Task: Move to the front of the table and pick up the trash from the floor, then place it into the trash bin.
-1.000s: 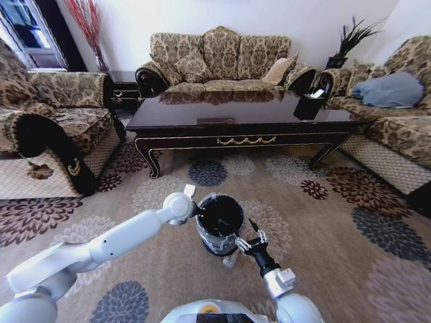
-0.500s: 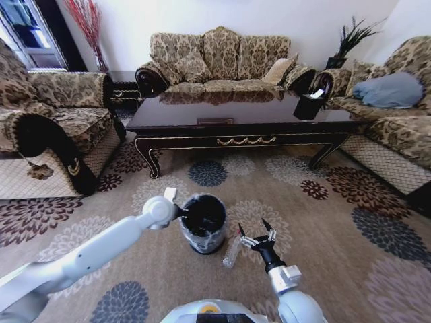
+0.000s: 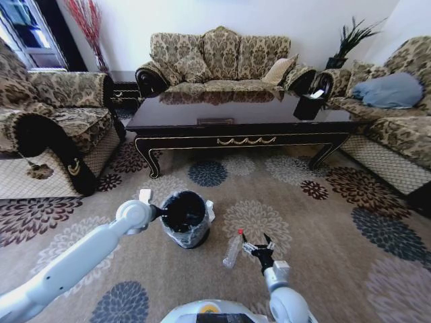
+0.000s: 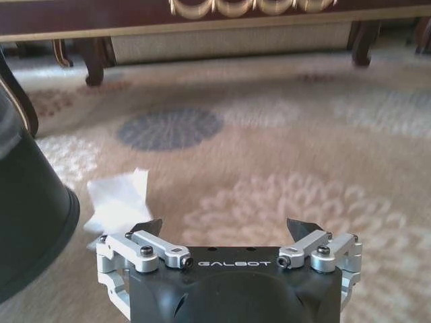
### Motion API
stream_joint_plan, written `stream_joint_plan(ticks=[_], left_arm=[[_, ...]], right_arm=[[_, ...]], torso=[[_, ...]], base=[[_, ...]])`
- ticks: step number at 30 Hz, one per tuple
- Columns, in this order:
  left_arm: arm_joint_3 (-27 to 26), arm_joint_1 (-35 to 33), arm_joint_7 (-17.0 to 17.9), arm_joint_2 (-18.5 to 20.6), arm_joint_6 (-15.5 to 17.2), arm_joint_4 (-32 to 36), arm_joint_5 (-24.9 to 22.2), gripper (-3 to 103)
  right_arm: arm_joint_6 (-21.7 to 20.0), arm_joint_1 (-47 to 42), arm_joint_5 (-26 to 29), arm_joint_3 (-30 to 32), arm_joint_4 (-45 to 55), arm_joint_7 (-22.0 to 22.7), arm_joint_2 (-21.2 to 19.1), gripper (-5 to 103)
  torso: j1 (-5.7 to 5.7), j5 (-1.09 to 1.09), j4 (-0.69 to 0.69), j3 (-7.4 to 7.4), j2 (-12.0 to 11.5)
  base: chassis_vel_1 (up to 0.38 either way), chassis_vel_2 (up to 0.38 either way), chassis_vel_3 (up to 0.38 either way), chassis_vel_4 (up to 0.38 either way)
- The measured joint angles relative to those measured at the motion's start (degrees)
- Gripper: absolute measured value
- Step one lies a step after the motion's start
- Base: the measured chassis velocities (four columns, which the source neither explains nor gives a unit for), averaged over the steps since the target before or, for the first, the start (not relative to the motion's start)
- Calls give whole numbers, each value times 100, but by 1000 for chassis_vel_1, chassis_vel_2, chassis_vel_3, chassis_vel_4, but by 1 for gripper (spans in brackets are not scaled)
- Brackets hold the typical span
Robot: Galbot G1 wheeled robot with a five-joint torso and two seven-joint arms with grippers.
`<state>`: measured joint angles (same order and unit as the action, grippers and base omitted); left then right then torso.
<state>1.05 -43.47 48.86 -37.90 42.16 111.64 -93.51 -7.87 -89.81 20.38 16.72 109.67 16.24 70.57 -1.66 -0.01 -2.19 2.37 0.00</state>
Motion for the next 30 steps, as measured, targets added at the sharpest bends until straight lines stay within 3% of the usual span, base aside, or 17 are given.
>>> stream_joint_plan(ticks=[13, 30], left_arm=[[-299, -412, 20, 148, -2, 246, -31, 0], [-533, -946, -2, 193, -2, 356, 172, 0]], right_arm=[[-612, 598, 707, -698, -543, 574, -119, 100], [-482, 1482, 841, -1064, -2063, 575, 95, 100]], torso=[[0, 0, 0, 0, 0], [0, 0, 0, 0, 0]], base=[[0, 0, 0, 0], [0, 0, 0, 0]])
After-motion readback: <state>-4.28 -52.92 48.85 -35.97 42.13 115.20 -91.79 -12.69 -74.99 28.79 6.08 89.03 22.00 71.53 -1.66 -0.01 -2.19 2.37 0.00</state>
